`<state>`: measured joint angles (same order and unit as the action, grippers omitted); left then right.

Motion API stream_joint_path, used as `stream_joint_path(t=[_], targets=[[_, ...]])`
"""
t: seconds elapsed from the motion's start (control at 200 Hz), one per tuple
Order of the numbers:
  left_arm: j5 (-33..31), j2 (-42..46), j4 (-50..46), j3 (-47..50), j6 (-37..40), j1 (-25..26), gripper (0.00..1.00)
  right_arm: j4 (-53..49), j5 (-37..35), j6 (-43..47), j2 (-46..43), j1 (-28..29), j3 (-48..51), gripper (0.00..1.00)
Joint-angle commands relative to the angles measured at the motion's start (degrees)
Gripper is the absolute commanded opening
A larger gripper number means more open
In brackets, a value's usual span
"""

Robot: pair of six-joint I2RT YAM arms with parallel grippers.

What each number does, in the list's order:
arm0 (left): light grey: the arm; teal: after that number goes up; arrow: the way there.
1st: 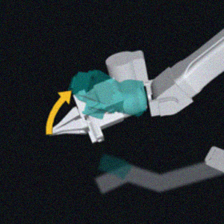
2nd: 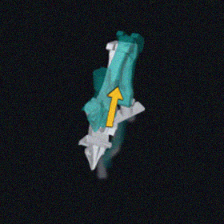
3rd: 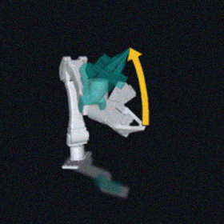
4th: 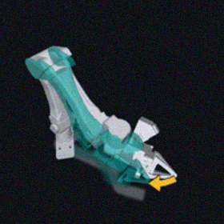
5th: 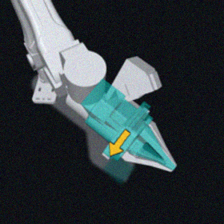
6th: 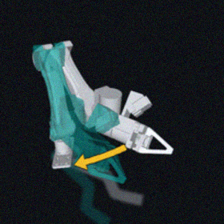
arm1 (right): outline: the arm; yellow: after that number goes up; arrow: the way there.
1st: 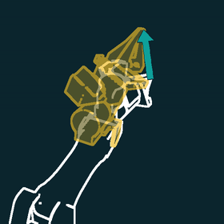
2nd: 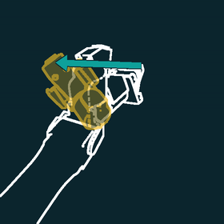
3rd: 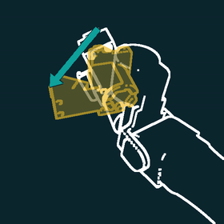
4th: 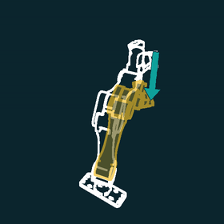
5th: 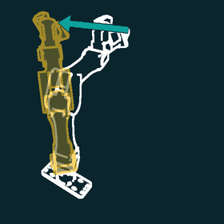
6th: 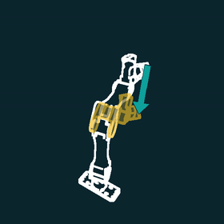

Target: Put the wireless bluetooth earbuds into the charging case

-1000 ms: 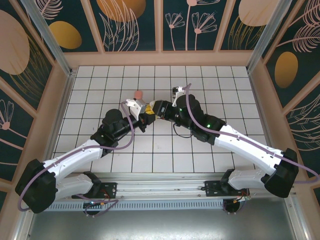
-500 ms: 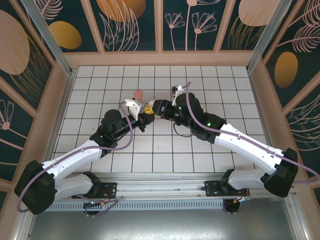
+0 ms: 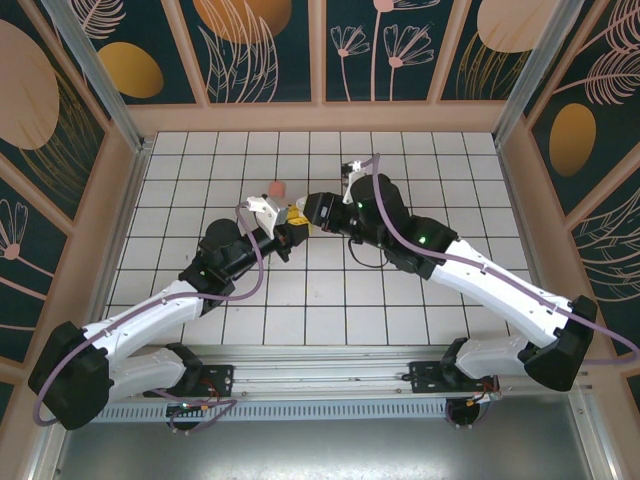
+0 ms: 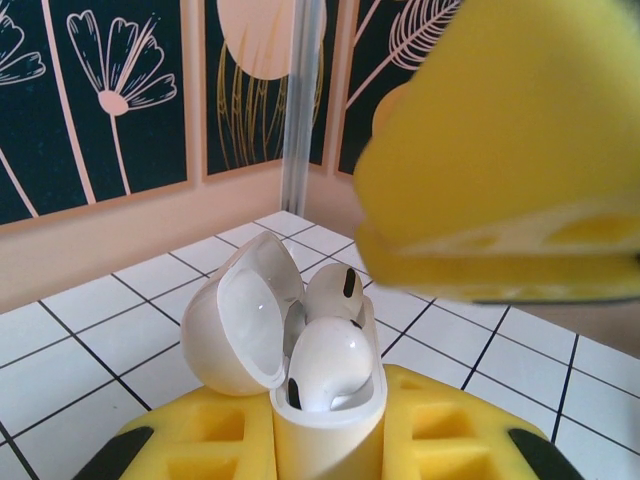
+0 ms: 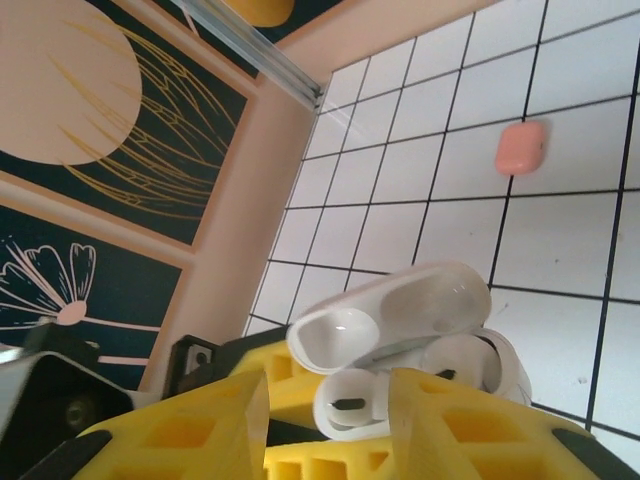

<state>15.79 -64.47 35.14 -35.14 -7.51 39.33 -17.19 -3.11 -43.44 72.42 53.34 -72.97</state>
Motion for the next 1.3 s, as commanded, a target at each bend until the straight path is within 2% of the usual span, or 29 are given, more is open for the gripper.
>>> stream_joint_path(t=[0.0,0.215,0.325,0.51,0.741,0.931,0.976,1.296], targets=[[0.2,1.3,3.2,-0.8,-0.1,-0.2,0.00,-2.2,-0.2,2.8,0.2,-0.1,-3.0,0.37],[0.8,1.2,2.4,-1.3,-0.1,-0.1,0.00,-2.3,2.0,3.6,0.1,-1.2,-3.7,0.37],[3.0,0.6,0.5,-2.5,0.0,-0.1,0.00,-4.3,2.0,4.6,-0.8,-3.8,-4.3,0.37],[5.9,0.1,-0.3,-3.1,-0.3,-0.2,0.00,-6.7,11.4,5.2,-2.2,-12.1,-4.0,0.40],[9.1,-2.1,-1.2,-5.8,-0.6,-0.2,0.00,-10.4,20.3,9.7,-1.8,-18.1,-3.8,0.47],[12.2,-4.0,3.0,-6.2,-4.2,-0.2,0.00,-12.0,26.4,12.6,-1.8,-21.7,-2.8,0.51],[13.2,-4.7,3.3,-6.5,-4.9,-0.2,0.00,-12.1,28.2,13.1,-1.8,-24.2,-2.5,0.52],[17.0,-5.6,1.0,-8.3,-5.5,-0.2,0.00,-8.7,35.0,13.1,-1.8,-27.2,0.8,0.57]])
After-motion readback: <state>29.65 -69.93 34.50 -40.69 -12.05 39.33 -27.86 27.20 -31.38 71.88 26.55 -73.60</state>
